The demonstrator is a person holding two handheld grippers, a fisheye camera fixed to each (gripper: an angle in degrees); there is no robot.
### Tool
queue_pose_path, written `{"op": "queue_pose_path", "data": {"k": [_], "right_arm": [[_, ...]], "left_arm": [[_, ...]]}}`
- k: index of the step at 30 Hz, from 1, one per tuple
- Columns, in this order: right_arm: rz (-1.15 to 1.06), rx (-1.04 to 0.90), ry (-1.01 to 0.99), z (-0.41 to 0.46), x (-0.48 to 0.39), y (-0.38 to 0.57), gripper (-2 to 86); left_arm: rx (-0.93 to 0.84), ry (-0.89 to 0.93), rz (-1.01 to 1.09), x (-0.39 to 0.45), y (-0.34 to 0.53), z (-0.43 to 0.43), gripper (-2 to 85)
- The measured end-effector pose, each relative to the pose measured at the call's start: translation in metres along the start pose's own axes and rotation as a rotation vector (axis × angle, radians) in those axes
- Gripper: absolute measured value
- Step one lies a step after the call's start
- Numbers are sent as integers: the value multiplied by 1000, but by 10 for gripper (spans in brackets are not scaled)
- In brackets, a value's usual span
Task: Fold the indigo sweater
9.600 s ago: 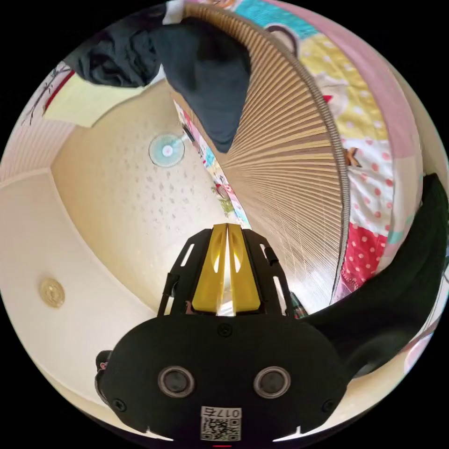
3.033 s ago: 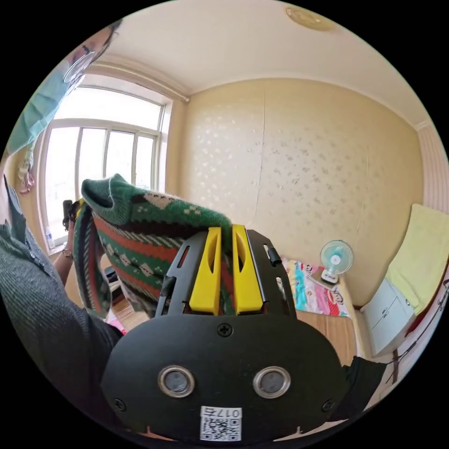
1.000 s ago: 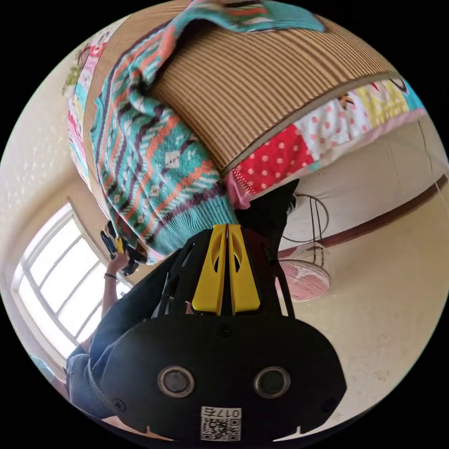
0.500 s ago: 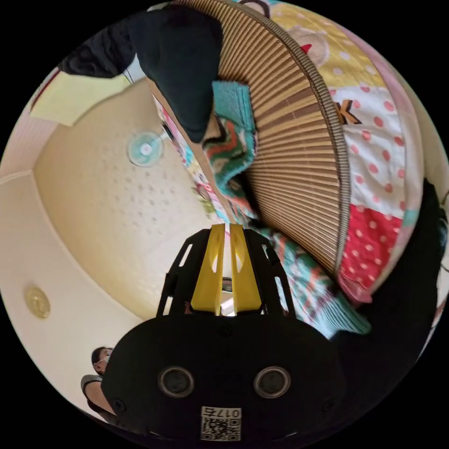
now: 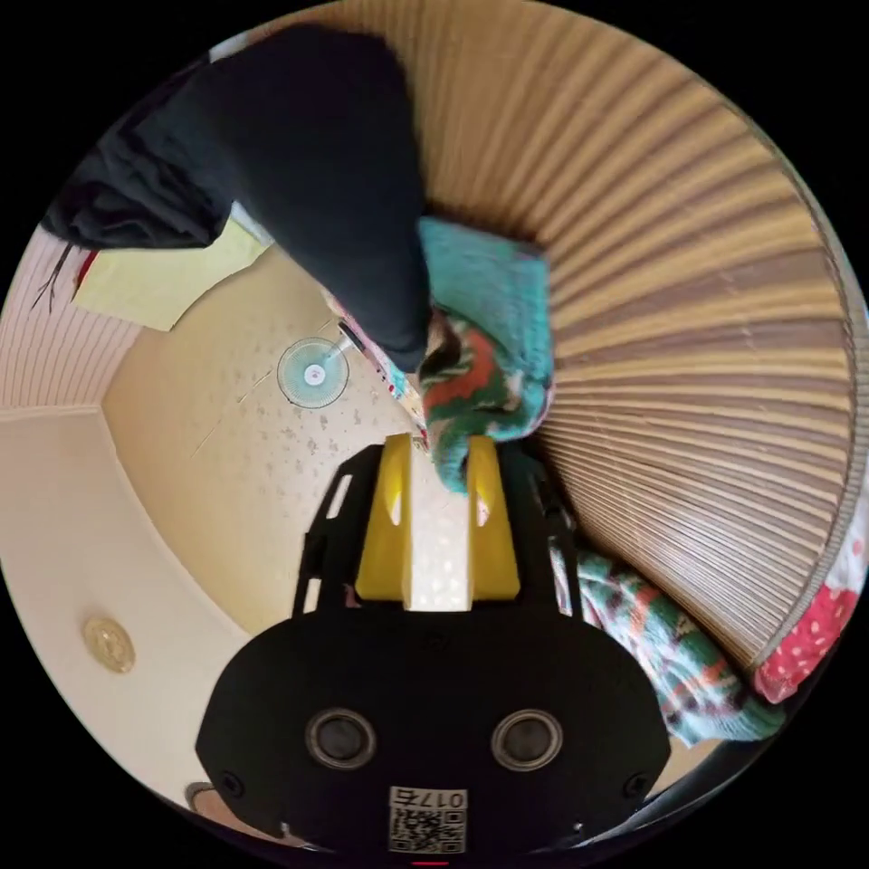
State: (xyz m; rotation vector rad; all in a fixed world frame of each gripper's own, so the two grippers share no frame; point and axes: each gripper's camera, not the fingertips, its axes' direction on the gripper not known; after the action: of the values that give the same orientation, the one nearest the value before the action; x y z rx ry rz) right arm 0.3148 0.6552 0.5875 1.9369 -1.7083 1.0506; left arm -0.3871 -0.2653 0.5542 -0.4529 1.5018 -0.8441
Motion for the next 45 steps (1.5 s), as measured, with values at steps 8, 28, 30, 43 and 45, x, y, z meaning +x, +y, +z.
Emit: {"op": "queue_pose_path", "data": {"k": [8, 28, 30, 43, 45], "right_arm": [[-565, -614, -22, 189, -126, 131, 34], [-610, -1014, 1122, 124, 49, 307, 70], [-594, -974, 1217, 101, 47, 301, 89], [-327, -654, 933, 39, 80, 307, 89], [-320, -653, 913, 43, 82, 312, 92]], "left_arm": [[171, 72, -251, -104, 95, -49, 117], [-17, 310, -208, -198, 104, 12, 127], [-12, 430, -241, -208, 102, 23, 104], [-137, 394, 587, -43, 106, -50, 40], [-111, 287, 256, -100, 92, -31, 104]]}}
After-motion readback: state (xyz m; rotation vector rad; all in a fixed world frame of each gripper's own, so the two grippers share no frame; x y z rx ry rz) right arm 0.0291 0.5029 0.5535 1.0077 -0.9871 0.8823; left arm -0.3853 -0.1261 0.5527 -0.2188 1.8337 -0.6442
